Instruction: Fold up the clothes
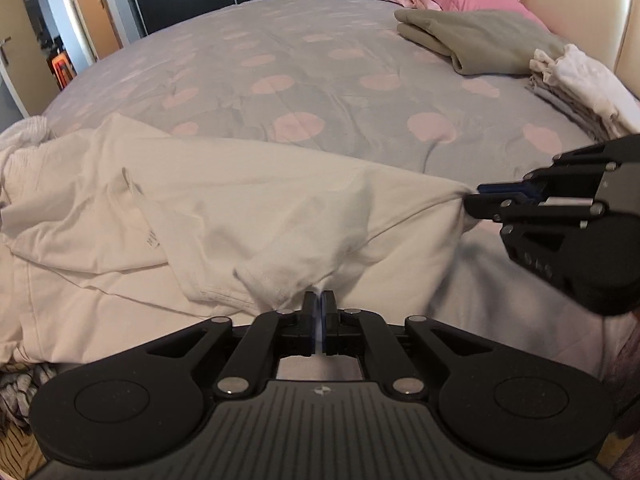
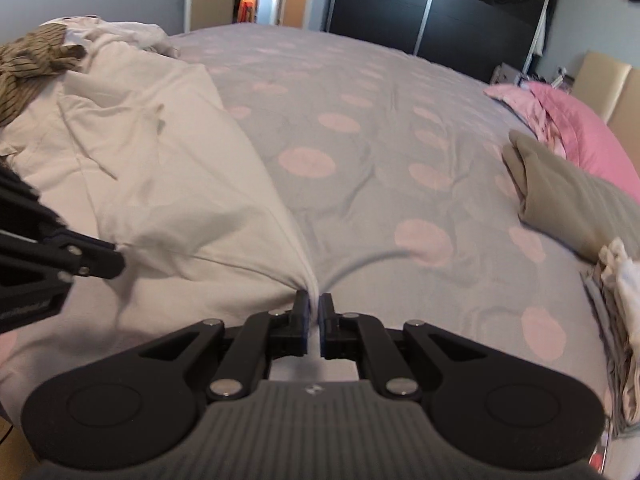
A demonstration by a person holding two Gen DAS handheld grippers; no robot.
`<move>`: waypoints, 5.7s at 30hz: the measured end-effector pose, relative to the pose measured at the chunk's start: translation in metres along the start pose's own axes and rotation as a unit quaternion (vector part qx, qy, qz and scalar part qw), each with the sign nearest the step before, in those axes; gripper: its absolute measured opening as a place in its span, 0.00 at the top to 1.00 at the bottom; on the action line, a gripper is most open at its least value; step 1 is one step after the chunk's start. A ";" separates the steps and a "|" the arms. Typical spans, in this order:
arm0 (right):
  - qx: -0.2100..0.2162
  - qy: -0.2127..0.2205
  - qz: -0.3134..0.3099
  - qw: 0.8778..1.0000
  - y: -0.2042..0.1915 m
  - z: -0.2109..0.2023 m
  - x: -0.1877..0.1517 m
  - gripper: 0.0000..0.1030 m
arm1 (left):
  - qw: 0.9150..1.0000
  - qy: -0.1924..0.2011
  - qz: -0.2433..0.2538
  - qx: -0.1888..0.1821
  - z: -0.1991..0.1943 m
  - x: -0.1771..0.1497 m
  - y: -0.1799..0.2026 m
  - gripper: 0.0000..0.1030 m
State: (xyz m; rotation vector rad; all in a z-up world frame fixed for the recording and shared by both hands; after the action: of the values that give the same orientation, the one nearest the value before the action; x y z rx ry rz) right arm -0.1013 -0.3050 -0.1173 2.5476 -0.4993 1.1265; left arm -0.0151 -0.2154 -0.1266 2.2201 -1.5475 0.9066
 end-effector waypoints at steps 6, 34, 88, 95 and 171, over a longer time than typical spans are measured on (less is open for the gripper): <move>-0.004 -0.009 0.001 1.000 -0.002 0.004 -0.004 0.78 | 0.999 0.009 0.033 0.002 0.000 -0.006 0.007 0.83; 0.021 -0.007 -0.029 0.999 -0.020 0.005 -0.010 0.49 | 0.995 0.022 0.095 0.010 -0.001 -0.011 0.018 0.53; 0.049 -0.020 -0.152 0.987 -0.090 0.021 0.020 0.94 | 0.993 -0.062 0.025 0.102 0.004 -0.028 -0.084 0.63; 0.023 -0.081 -0.138 0.987 -0.038 0.025 0.020 0.95 | 0.994 -0.053 0.034 0.085 -0.006 -0.009 -0.093 0.62; -0.144 0.121 -0.101 0.977 0.083 -0.100 0.092 0.96 | 0.931 0.254 0.094 0.245 -0.186 0.121 -0.147 0.98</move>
State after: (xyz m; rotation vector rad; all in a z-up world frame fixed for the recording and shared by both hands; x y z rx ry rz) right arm -0.1437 -0.3552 0.0277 2.1243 -0.3077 1.1743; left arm 0.0853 -0.1445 0.1094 1.8908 -1.3968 1.9255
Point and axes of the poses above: each gripper's, at about its wrist camera, not at the fingertips, and z roughly the way its jaws point, y to its right, x to its top, the point moved 7 cm from there along z, roughly the way its jaws point, and after that the axes turned 5 degrees about y, right-handed, at the moved point
